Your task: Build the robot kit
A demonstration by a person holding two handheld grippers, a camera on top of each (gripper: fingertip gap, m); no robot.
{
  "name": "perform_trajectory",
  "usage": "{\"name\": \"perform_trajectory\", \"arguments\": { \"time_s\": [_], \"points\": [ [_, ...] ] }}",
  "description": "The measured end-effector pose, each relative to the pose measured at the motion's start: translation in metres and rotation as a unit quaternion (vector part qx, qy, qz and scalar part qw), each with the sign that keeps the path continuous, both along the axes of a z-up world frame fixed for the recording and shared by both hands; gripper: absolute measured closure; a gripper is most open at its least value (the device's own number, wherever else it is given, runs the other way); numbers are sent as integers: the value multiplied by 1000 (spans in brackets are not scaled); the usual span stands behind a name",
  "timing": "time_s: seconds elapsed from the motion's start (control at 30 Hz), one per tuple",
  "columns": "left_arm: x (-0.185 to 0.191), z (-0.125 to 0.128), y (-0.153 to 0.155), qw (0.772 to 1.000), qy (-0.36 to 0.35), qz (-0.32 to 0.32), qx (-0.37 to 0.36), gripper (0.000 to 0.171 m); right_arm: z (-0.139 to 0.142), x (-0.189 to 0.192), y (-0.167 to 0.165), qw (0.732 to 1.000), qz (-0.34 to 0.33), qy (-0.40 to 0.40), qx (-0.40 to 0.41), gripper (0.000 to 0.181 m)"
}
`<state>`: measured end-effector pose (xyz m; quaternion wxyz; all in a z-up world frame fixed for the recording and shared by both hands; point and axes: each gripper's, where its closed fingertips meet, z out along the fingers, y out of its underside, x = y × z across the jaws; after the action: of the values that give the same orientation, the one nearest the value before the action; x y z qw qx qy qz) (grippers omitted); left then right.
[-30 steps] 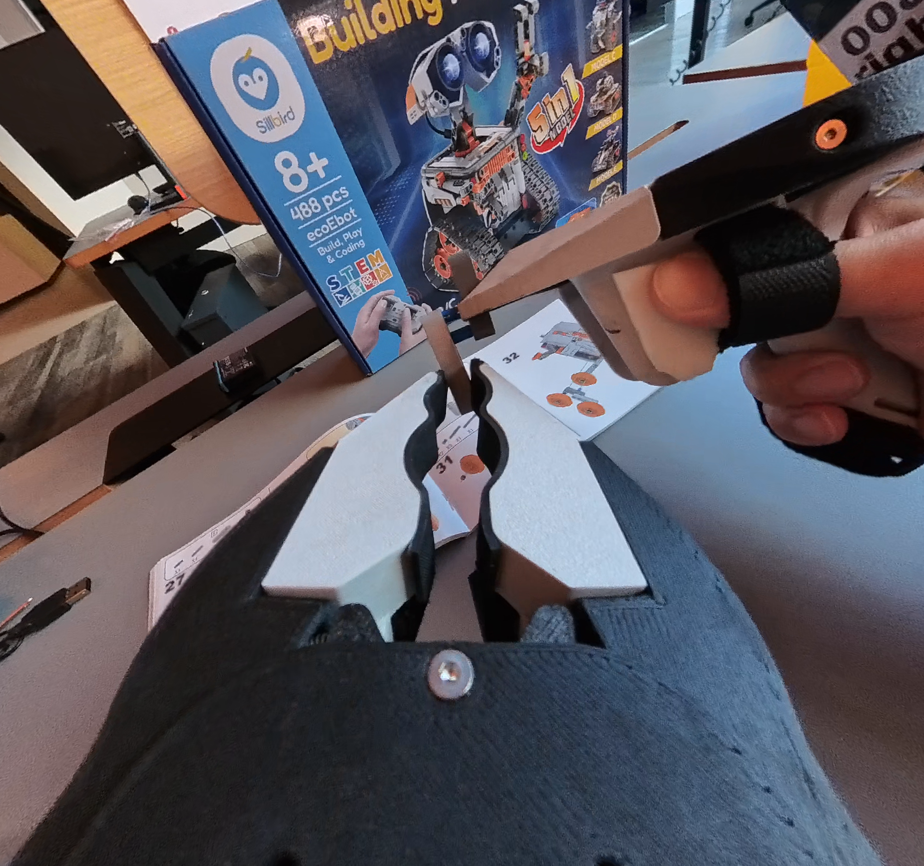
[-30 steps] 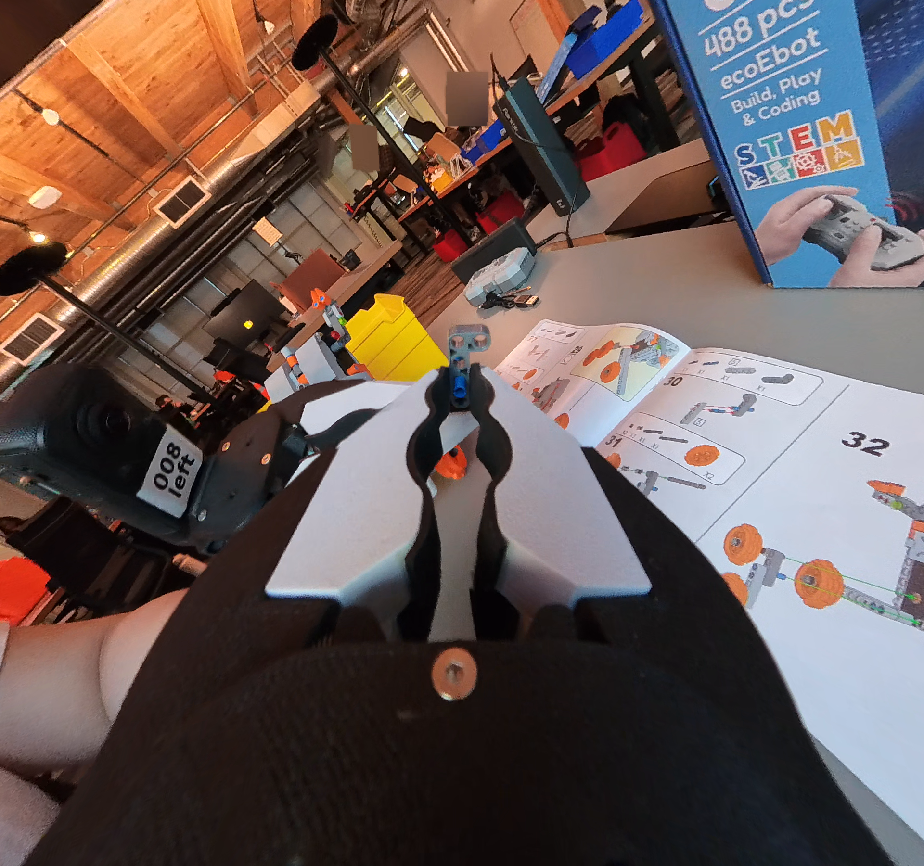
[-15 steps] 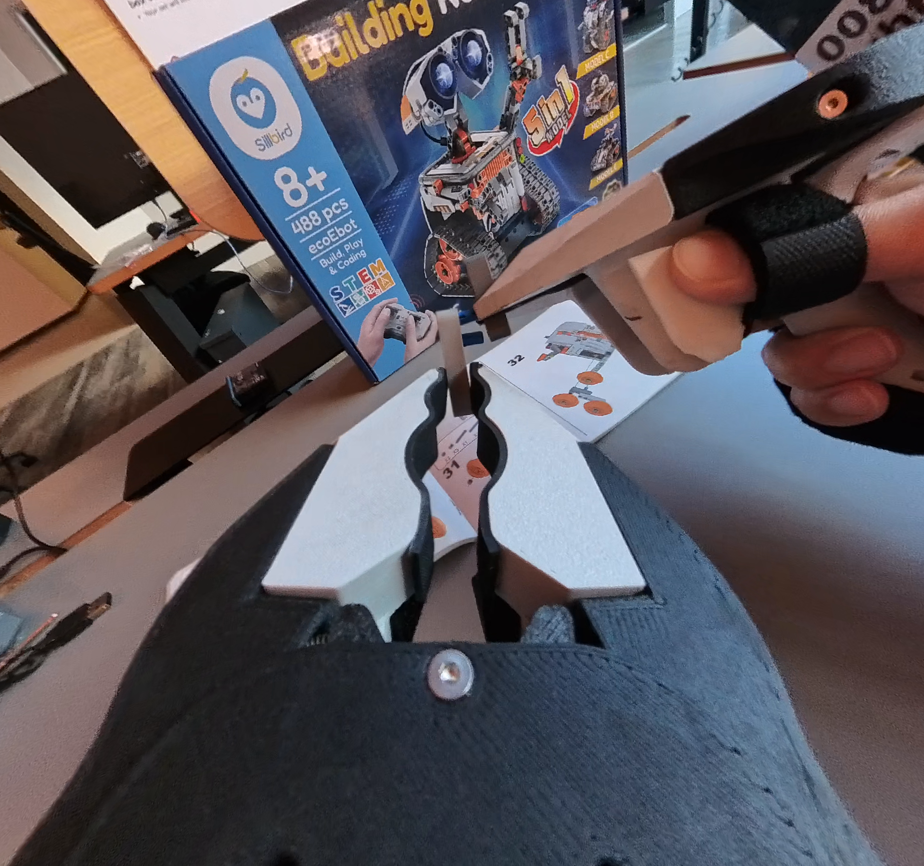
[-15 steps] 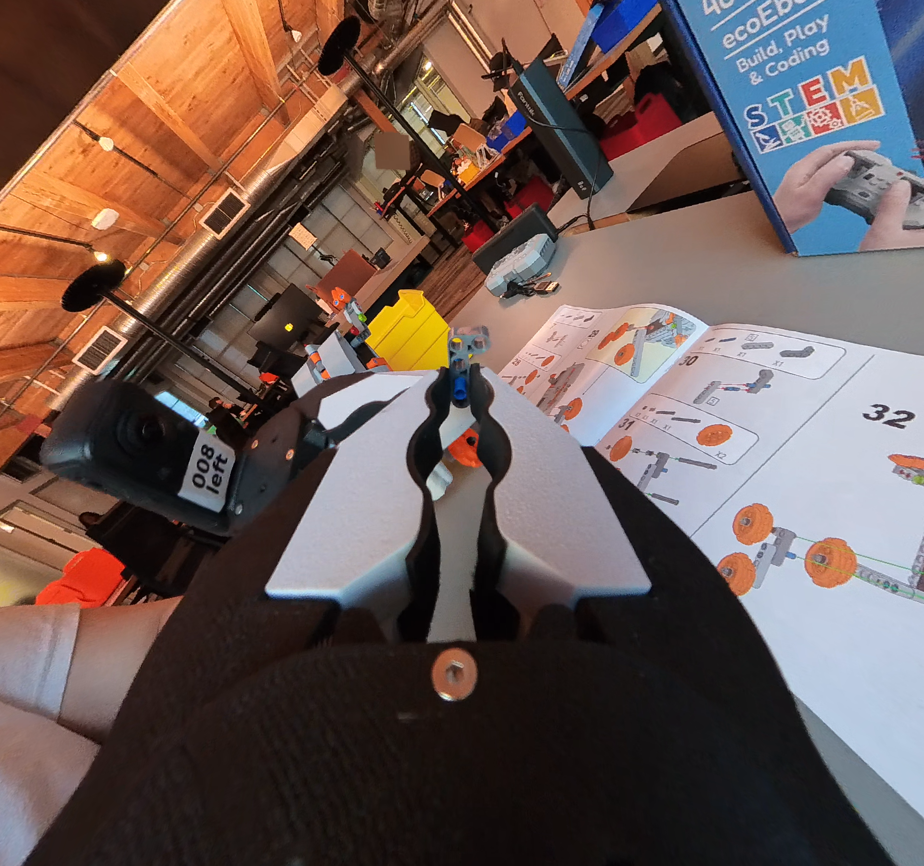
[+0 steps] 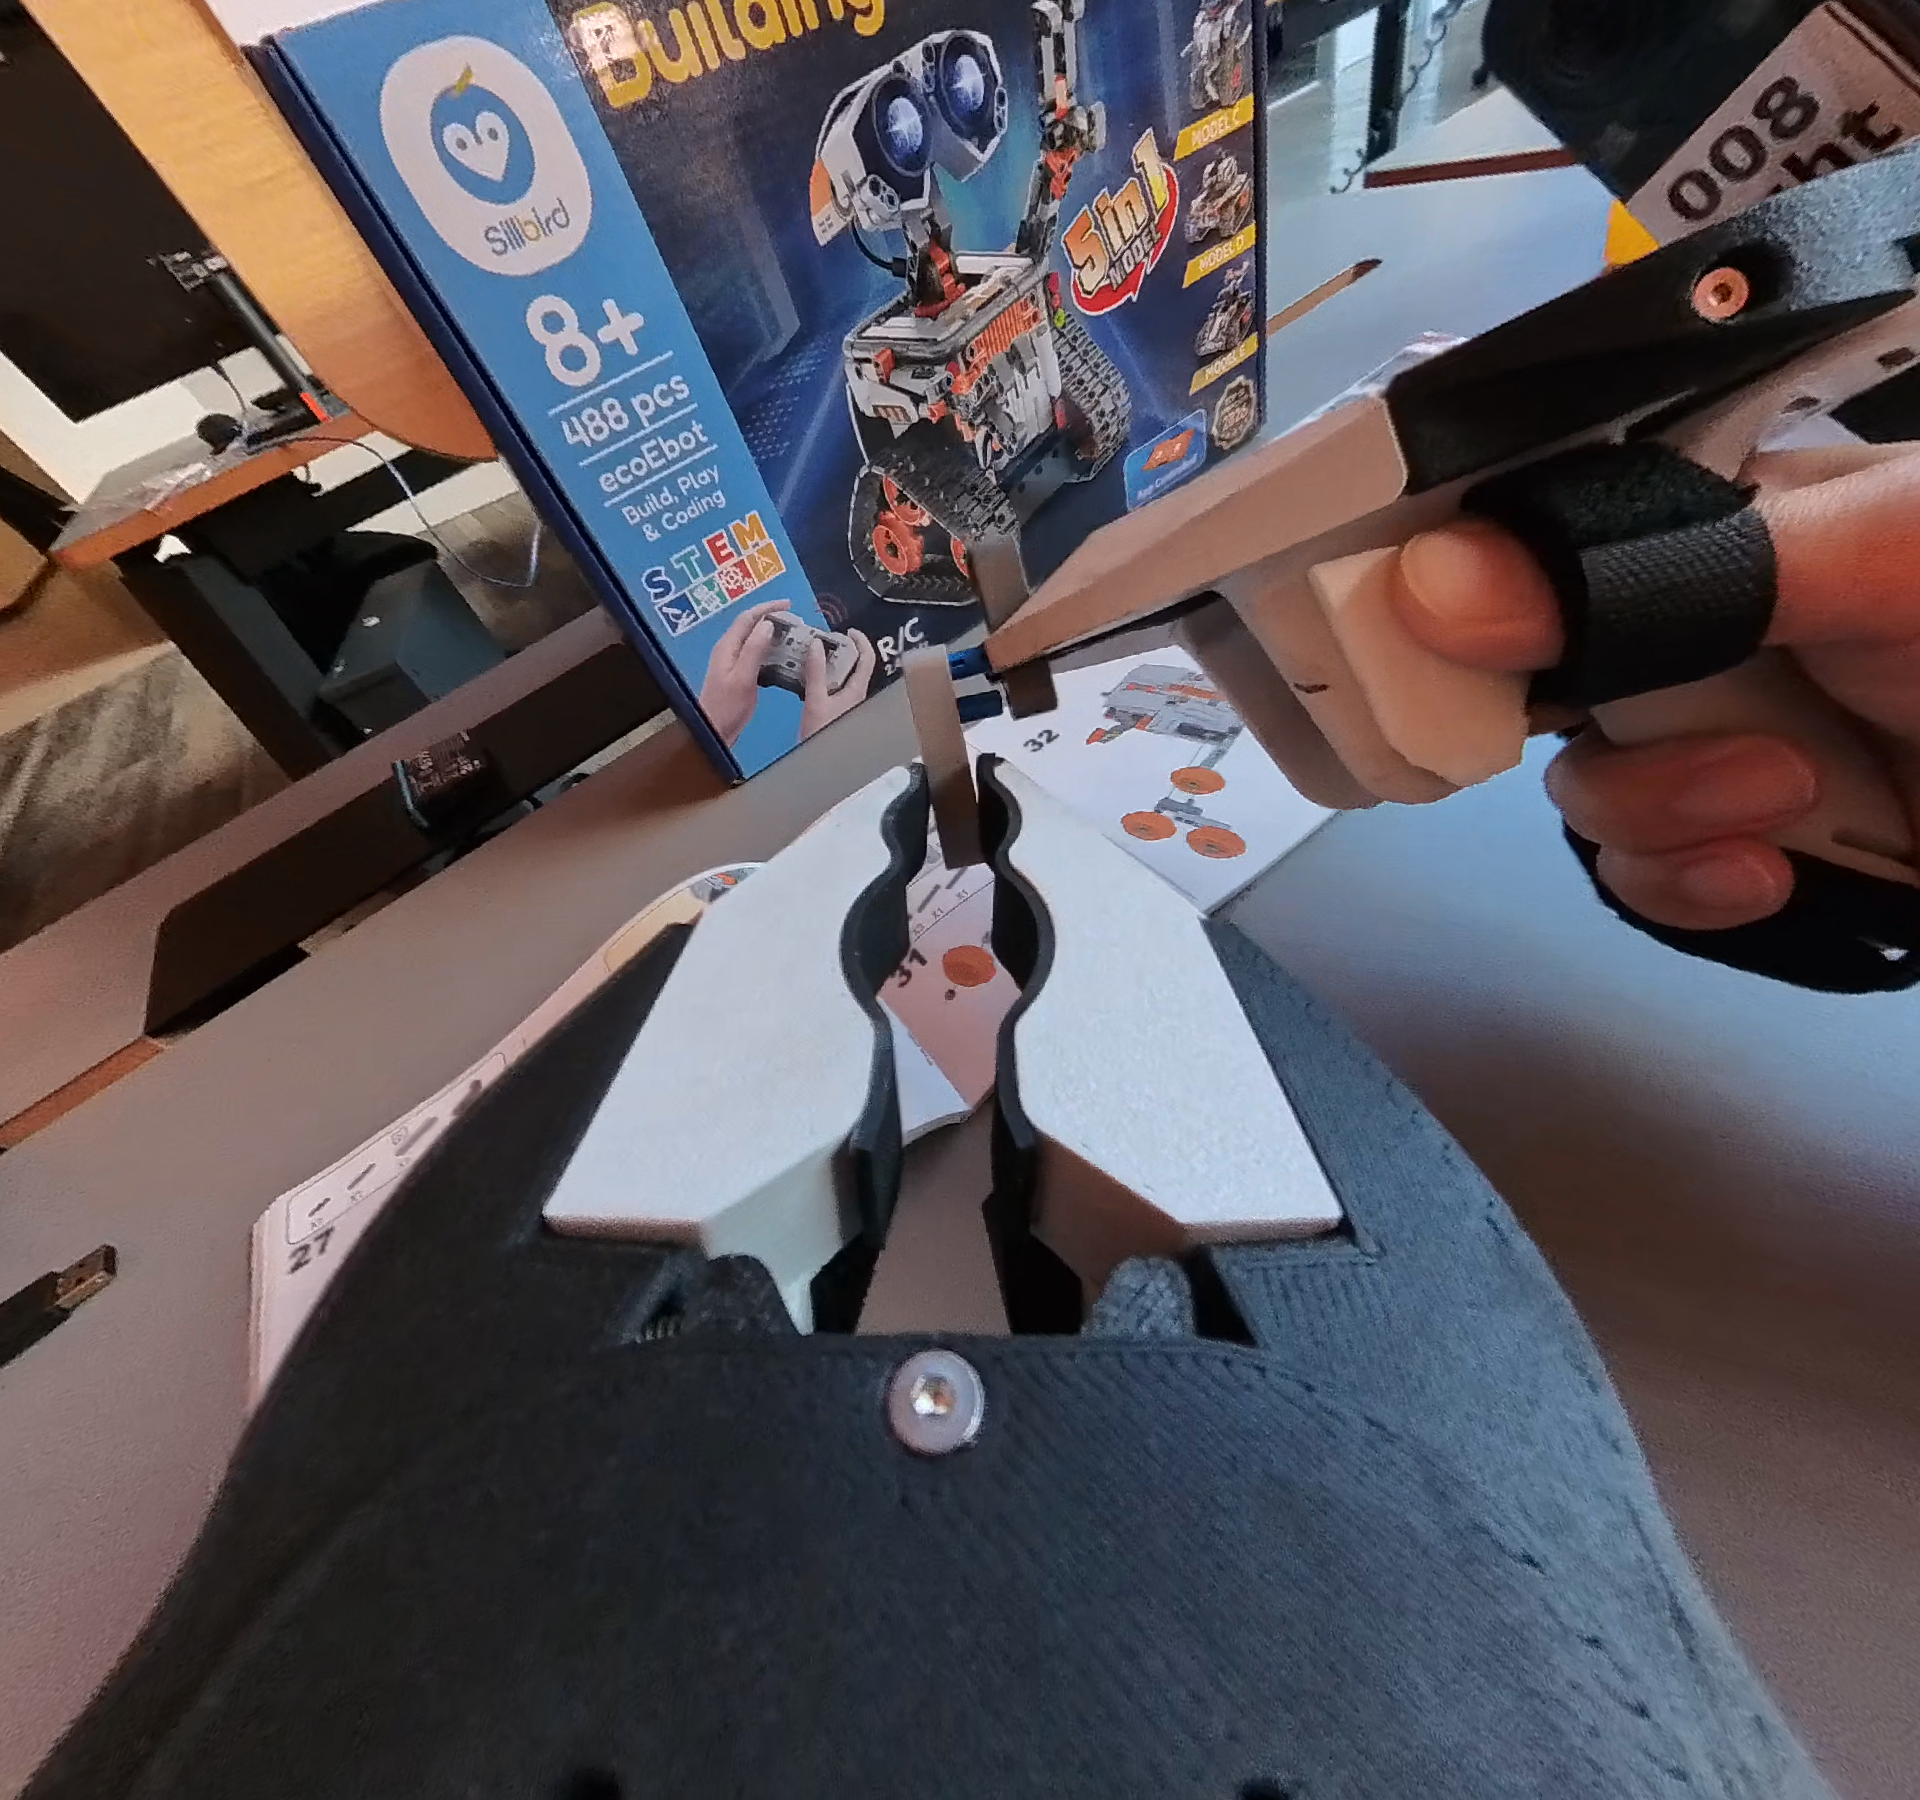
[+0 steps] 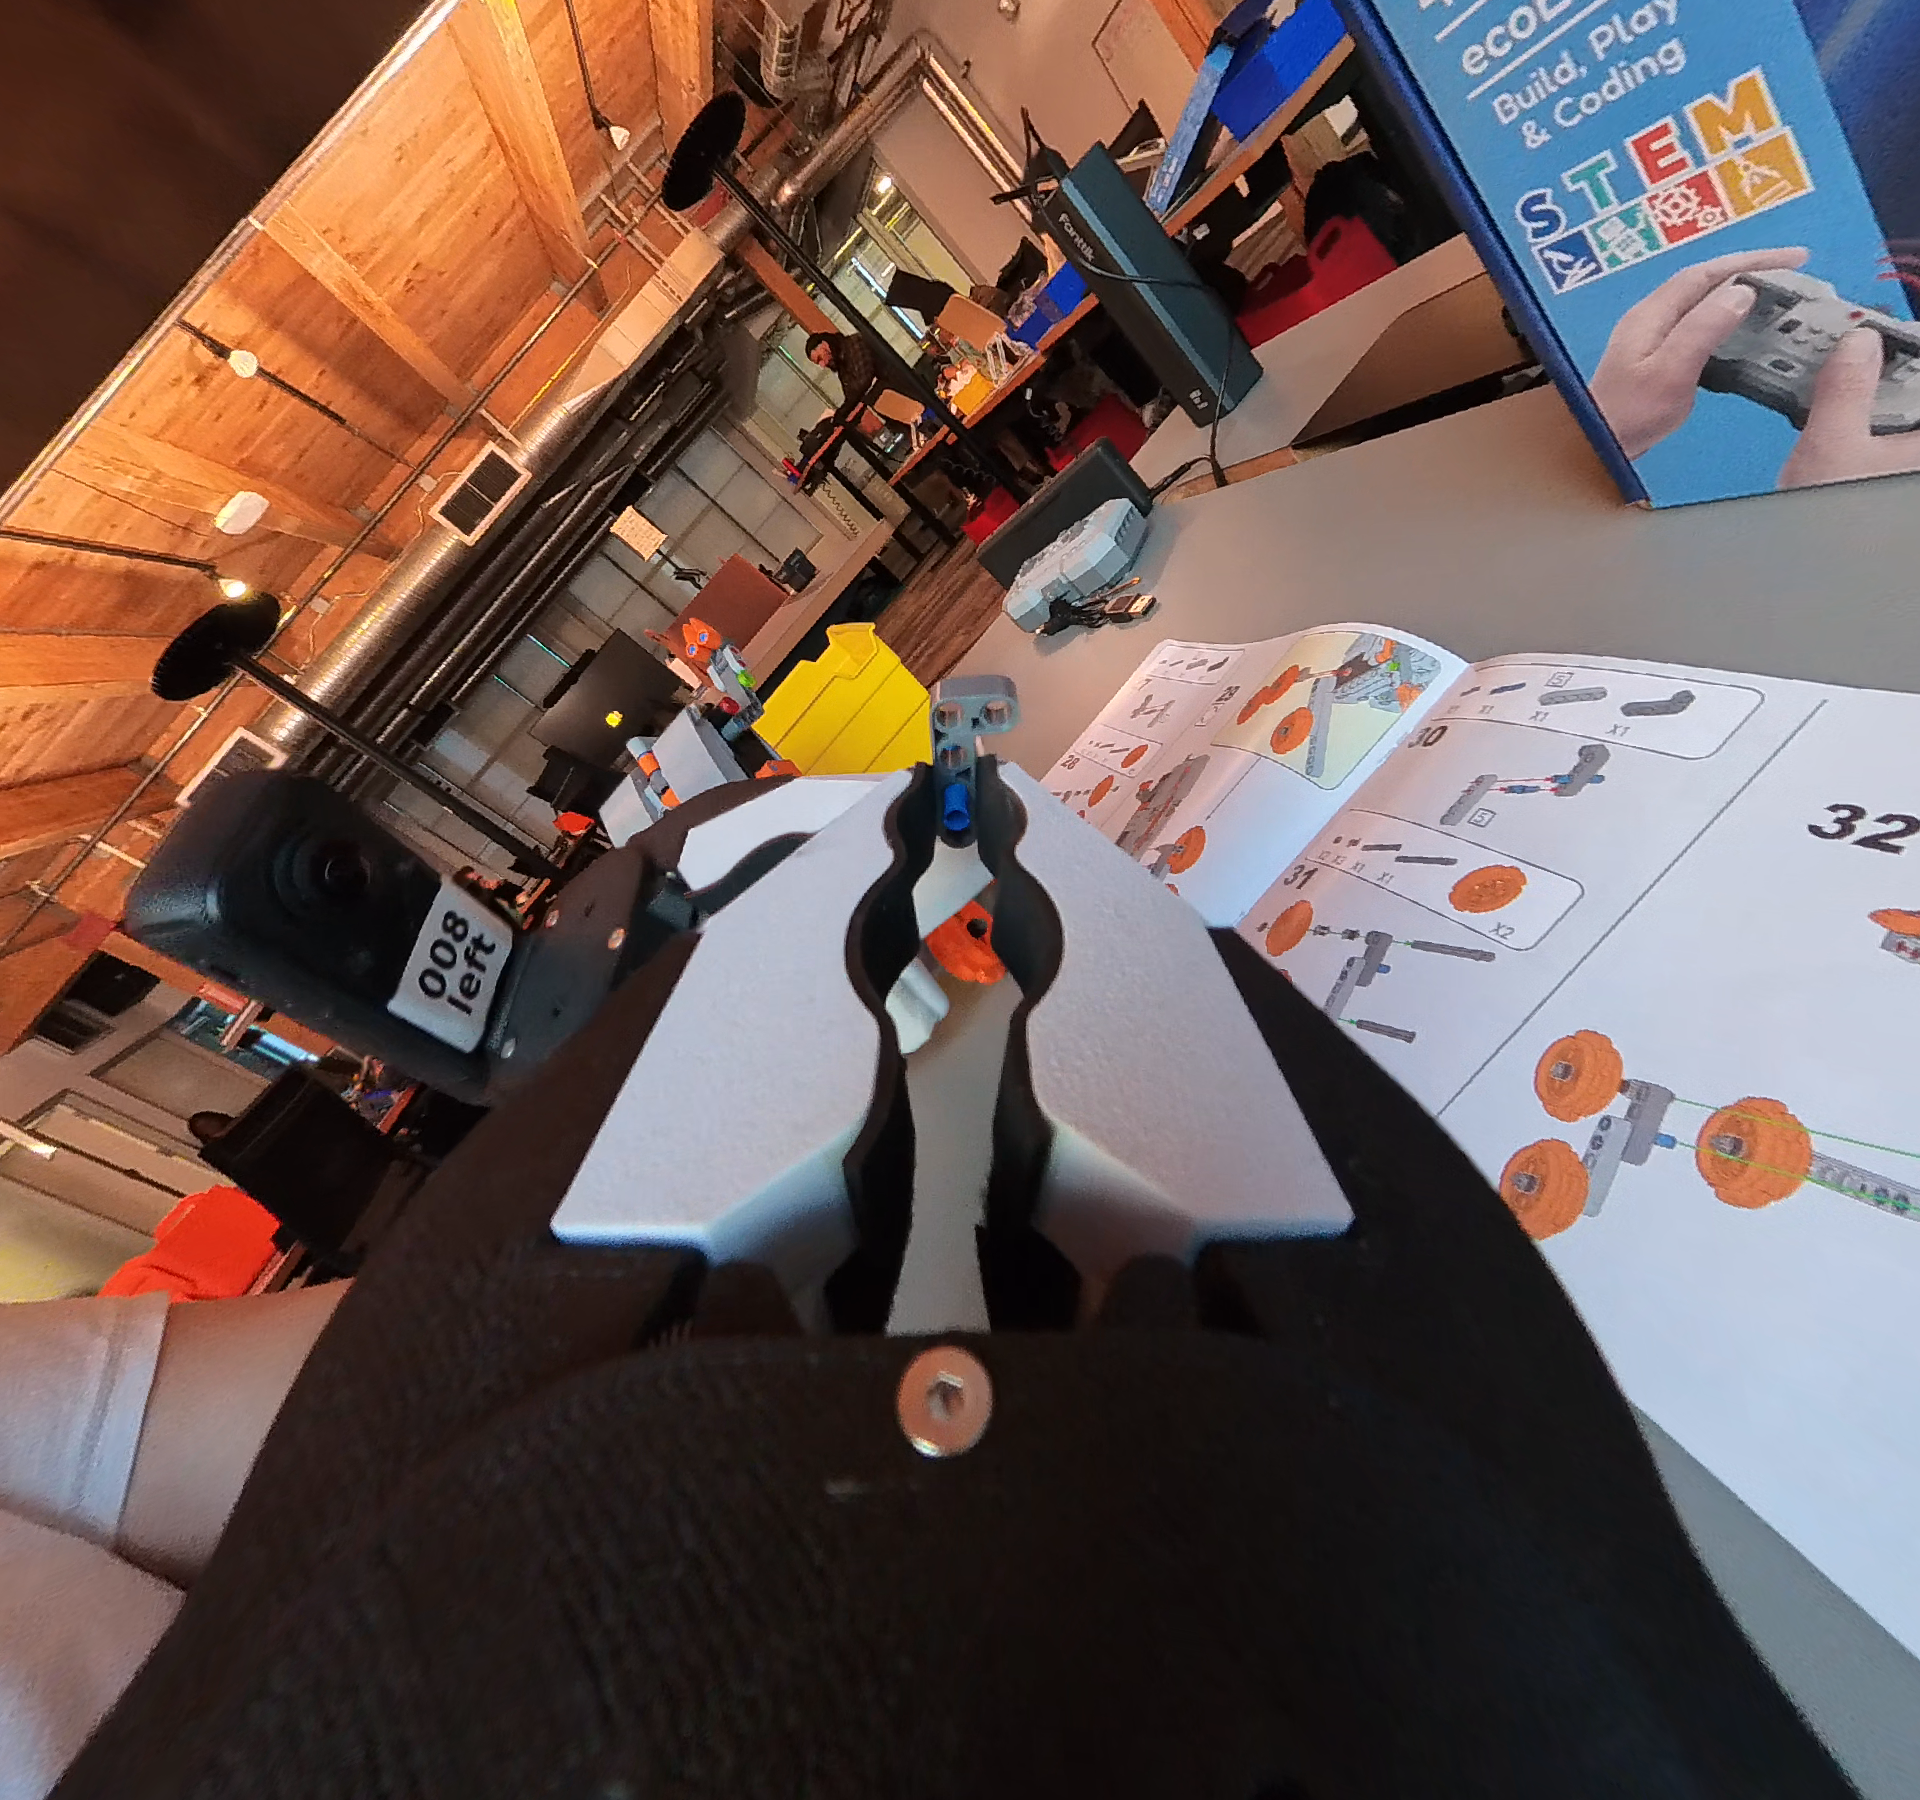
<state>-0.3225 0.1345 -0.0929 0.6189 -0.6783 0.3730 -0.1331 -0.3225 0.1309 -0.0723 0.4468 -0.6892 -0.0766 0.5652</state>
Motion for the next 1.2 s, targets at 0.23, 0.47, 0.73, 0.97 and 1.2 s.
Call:
{"name": "perform_trajectory", "arguments": {
  "time_s": [0.23, 0.47, 0.73, 0.97, 1.2],
  "points": [
    [0, 0, 2, 1000, 5, 14, 13, 165, -3, -1, 0, 1000, 7, 0, -7, 174],
    [1, -2, 3, 999, 32, 4, 23, 166, -5, 1, 1, 1000, 4, -16, -1, 174],
    [1, 5, -2, 999, -32, -18, -29, 165, 4, -1, -1, 998, -3, -18, 62, 174],
    [4, 7, -6, 999, -28, -35, -19, 164, 6, 0, -3, 998, 12, -25, 61, 174],
    [4, 6, -8, 999, -9, -47, -12, 164, 3, -1, -6, 994, 22, -82, 72, 174]
  ]
}}
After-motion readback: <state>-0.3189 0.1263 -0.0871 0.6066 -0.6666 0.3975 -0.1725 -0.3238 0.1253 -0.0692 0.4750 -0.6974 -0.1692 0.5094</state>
